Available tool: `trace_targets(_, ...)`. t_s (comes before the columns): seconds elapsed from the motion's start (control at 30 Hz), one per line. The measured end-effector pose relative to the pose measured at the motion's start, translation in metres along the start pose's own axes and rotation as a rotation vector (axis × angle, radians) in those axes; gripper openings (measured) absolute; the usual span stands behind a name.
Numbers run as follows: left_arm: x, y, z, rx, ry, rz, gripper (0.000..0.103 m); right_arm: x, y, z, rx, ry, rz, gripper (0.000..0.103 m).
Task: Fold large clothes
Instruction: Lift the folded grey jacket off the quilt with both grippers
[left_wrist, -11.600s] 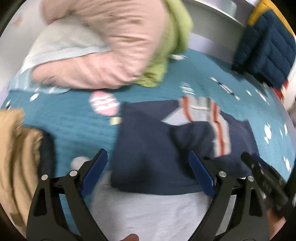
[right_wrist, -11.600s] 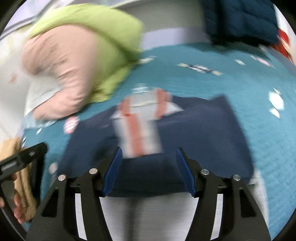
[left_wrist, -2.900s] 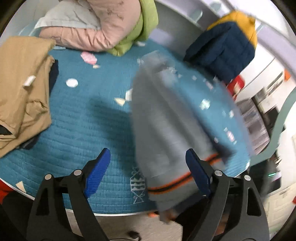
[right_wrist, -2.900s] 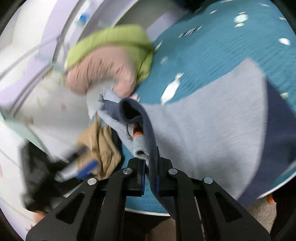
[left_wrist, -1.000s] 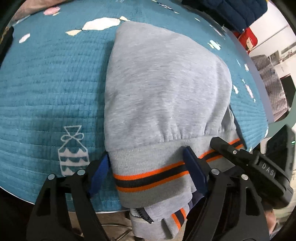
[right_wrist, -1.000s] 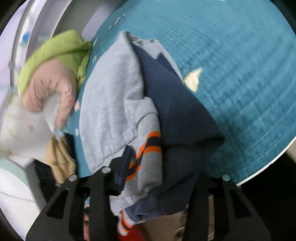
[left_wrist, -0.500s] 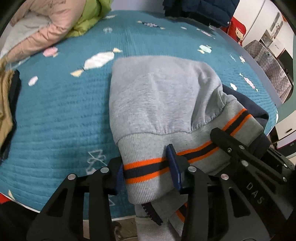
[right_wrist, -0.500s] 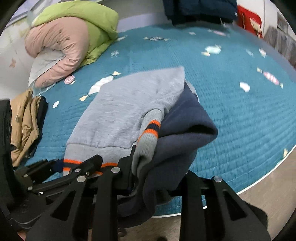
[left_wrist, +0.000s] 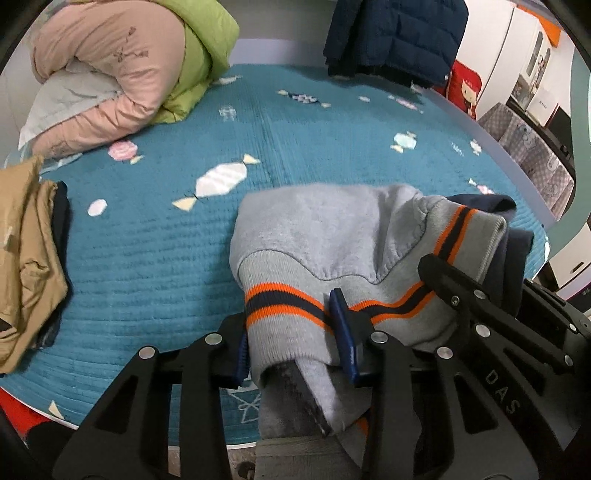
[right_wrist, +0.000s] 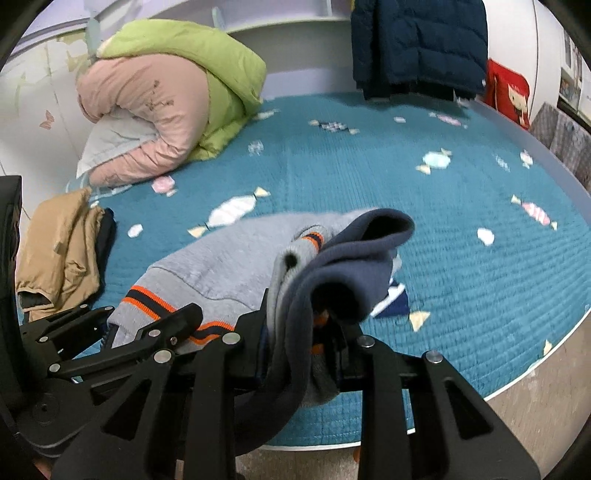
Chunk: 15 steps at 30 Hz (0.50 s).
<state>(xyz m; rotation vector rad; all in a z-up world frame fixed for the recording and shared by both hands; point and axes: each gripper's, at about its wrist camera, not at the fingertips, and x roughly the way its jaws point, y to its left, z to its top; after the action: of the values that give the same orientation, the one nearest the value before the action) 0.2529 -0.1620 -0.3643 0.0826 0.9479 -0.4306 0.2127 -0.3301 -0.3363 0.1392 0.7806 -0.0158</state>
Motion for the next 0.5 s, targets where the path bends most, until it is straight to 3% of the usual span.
trace_targets(0.23, -0.039, 0.018, 0.007, -0.013, -0.062, 0.013, 0.036, -0.023, 0.026, 0.018, -0.034, -0.063, 0.042, 0.024)
trace_targets(0.5, -0.086, 0.056, 0.013, -0.048, -0.145, 0.078, 0.036, -0.039, 0.074, 0.038, -0.110, -0.126, 0.109, 0.024)
